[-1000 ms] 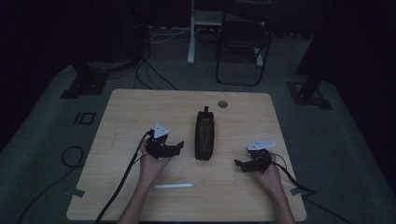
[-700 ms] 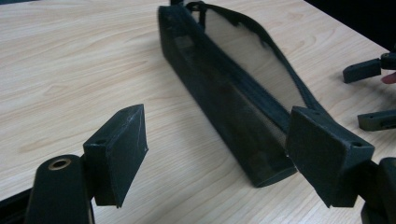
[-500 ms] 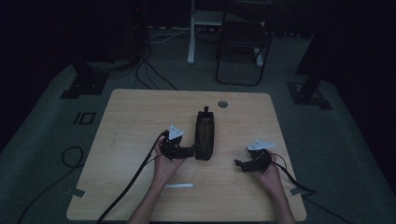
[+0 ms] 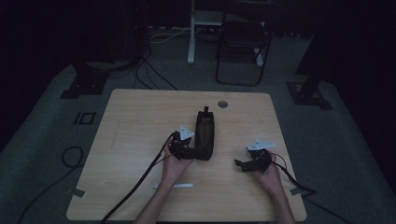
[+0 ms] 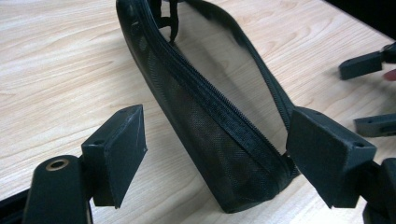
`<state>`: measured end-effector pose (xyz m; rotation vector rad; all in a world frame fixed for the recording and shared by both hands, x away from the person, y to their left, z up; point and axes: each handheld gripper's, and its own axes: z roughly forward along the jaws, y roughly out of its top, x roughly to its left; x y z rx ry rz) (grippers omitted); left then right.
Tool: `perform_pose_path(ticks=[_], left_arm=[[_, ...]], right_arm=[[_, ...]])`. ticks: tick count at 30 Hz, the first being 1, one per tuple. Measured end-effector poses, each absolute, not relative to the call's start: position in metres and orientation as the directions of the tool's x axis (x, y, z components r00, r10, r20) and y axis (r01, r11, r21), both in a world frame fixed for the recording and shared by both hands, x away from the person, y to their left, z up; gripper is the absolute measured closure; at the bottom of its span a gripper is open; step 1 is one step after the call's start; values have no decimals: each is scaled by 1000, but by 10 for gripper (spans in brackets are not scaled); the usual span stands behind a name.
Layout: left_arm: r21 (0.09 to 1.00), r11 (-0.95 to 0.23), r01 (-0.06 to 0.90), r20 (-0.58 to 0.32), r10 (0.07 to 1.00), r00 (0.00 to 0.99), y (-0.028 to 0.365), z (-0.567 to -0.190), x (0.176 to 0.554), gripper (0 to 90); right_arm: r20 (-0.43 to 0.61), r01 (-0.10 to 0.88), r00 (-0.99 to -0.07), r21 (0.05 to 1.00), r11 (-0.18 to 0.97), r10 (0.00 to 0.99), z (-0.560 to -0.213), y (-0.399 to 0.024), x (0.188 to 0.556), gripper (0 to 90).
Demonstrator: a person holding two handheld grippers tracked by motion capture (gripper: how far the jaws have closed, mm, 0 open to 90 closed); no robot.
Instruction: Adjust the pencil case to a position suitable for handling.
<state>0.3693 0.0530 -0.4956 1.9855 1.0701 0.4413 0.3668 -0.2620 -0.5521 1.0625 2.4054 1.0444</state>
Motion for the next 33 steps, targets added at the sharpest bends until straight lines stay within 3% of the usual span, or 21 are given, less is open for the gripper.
perform_pose_path(ticks=[16,22,29,33], left_arm=[[754,-392,527,77,849,523,64,-499,370,243],[752,-366,548,59,865,498,83,-499,373,369],[732,-403,550,77,850,521,97,-496,379,631],[727,-435,531,75,819,569,103,-496,381,667]], right_arm=[[10,510,-675,728,458,737,-552,-262,367,142],[10,511,-675,728,458,737,-552,-262,367,142],[10,510,-676,728,458,737,-552,-262,367,142],[10,510,-676,728,458,737,-552,-262,367,142]])
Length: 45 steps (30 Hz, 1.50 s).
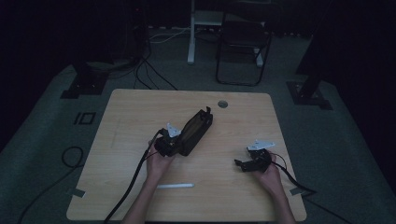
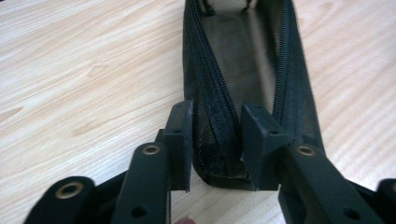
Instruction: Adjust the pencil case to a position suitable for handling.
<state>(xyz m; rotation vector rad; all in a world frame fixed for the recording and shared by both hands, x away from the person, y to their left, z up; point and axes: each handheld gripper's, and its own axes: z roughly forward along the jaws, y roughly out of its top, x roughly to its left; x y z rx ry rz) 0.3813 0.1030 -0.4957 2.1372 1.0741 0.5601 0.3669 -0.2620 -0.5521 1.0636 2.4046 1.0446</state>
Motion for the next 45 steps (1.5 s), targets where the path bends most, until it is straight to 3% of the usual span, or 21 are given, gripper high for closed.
perform_pose_path(ticks=[19,21,24,29,45], left_arm=[[706,-570,420,95,664,742,115,-493,372,683],[709,-565,421,89,665,742,115,-492,372,656],[721,-546,427,84,681,728,116,-489,372,509],[742,-524,417,92,697,712,121,-482,370,418],[789,-479,385,94,714,694,147,-455,360,418]], right_arm=[[10,511,-675,728,458,737,-552,-262,367,142],[10,511,-675,728,458,737,-552,-262,367,142],[10,510,-676,728,458,737,-552,-262,367,142],[10,510,-676,728,458,737,-552,-262,367,142],[10,510,-675,728,457,738,-552,-262,367,142]])
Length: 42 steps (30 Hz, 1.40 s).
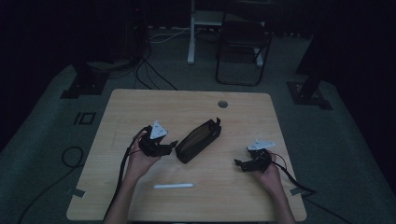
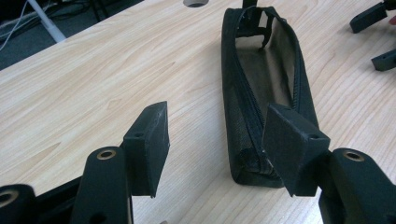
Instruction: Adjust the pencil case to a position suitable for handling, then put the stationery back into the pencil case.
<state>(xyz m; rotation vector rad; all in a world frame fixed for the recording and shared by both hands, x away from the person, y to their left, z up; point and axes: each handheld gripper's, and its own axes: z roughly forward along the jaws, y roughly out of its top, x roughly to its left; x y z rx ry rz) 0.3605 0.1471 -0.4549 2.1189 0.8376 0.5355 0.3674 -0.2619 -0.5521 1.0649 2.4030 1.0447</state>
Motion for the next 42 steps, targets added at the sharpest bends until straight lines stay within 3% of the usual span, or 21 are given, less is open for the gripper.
perform_pose_path(ticks=[7,23,30,42], left_arm=[[791,-486,371,89,692,717,149,-455,357,442],[772,-524,359,80,641,763,159,-458,346,400],[779,-486,396,20,651,759,178,-471,337,395],[753,-510,416,-8,625,781,174,-491,319,386]], right_arm=[[9,510,-675,728,457,738,-552,-262,367,142],[10,510,-675,728,457,738,-552,-262,367,143],[11,511,-674,728,457,738,-552,-262,368,142],[10,512,-673,728,456,739,-552,-261,369,142]])
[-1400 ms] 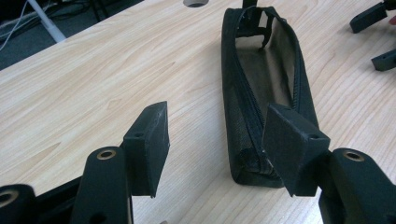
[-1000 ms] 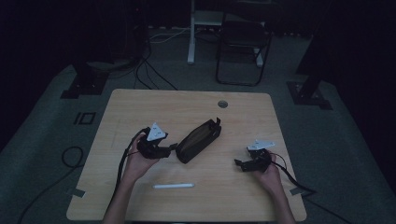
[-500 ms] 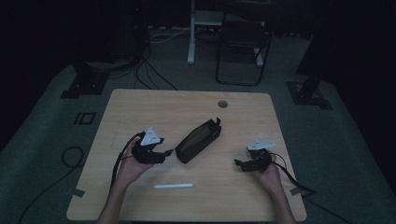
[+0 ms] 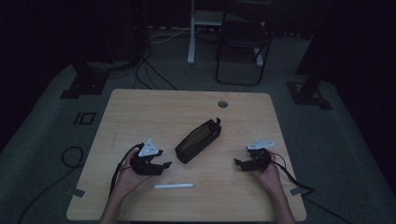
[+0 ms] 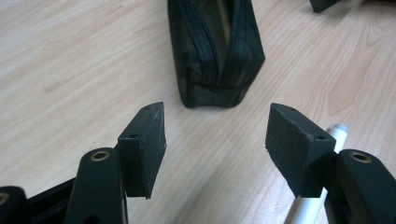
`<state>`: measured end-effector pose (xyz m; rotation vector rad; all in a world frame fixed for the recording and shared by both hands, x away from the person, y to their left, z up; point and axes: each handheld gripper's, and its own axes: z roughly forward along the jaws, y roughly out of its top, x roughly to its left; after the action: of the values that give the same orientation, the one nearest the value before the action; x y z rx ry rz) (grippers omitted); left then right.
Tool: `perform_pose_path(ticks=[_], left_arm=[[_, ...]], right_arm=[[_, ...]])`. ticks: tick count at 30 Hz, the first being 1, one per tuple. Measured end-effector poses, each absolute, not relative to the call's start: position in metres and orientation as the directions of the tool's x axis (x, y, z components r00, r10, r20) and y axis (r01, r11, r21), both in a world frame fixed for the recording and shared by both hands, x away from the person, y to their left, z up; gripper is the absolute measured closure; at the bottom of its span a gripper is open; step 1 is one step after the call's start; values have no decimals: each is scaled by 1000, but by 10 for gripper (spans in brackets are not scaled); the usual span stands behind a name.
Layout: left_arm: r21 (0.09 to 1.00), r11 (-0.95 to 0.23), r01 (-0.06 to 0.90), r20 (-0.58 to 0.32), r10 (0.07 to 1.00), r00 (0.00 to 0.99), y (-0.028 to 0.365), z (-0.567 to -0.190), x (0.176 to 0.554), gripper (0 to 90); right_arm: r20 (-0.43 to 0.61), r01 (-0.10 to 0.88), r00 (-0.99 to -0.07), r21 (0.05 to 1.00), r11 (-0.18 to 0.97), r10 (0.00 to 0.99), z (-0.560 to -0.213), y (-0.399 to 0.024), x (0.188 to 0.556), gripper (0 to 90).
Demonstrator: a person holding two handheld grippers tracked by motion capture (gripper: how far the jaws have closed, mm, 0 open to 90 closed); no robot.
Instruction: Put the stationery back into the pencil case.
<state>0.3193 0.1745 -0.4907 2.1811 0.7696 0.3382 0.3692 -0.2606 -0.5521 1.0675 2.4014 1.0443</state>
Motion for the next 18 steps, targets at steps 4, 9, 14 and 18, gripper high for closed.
perform_pose_path(ticks=[4,9,14,18], left_arm=[[745,-531,402,18,620,785,172,-497,315,414],[743,-553,377,21,583,812,167,-506,305,411],[733,-572,369,13,553,833,164,-514,295,399],[721,-588,367,-3,527,850,159,-522,287,399]], right_arm=[[10,511,-673,728,456,739,-552,-261,369,142],[10,511,-673,728,456,739,-552,-261,369,142],[10,511,-673,728,456,739,-552,-261,369,142],[10,511,-673,729,456,739,-552,-261,369,142]])
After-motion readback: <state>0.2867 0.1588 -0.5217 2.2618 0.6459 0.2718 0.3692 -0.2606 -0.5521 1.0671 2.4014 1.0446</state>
